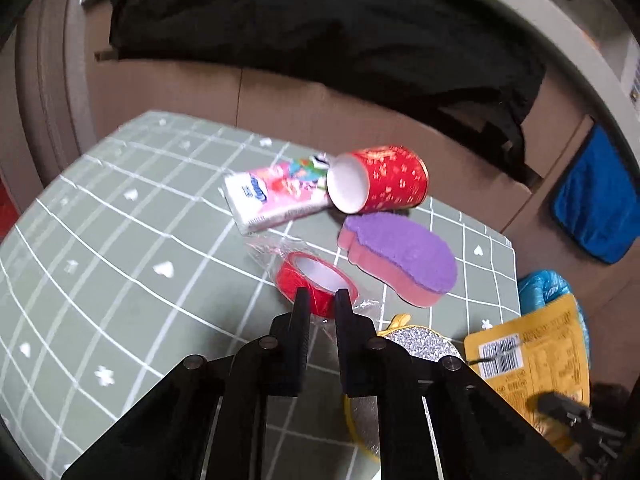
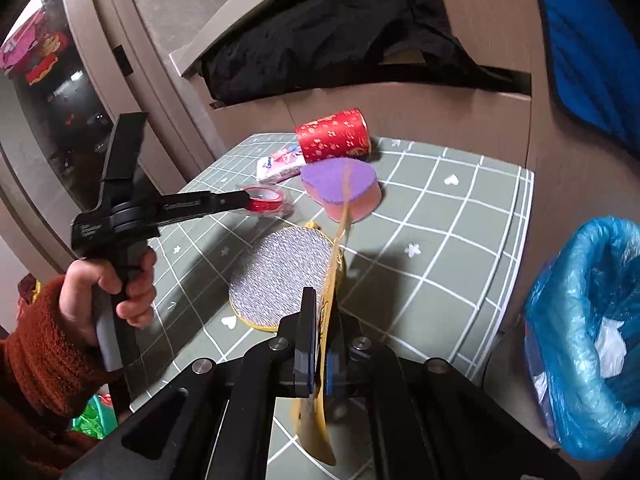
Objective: Collect trash
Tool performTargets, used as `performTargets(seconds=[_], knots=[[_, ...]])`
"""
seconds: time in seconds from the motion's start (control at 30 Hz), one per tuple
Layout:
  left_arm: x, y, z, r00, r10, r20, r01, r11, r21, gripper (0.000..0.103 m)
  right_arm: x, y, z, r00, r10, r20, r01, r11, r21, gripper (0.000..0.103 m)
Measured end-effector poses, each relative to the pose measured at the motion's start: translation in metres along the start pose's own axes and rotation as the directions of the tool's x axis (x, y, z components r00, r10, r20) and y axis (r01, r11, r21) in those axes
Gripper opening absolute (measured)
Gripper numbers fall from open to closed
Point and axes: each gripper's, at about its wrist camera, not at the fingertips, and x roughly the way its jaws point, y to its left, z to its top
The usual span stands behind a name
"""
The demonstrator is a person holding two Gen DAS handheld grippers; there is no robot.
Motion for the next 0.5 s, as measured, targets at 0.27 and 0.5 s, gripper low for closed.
performTargets(seconds=[0.27, 0.5], knots=[[-0.025, 0.002, -0.001, 0.998, -0.020, 0.054, 0.019, 0.999, 0.032, 0.011, -0.003, 0.018, 0.007, 1.000, -0.002, 0.005, 0.002, 0.999, -0.046, 0.002], [-0.054, -0.001, 0.003, 0.991, -0.053, 0.120, 0.048, 0.998, 0.046, 0.011, -0.015, 0.023, 0.015, 0.999, -0.020, 0.038, 0.022, 0.998, -0.061, 0.002]])
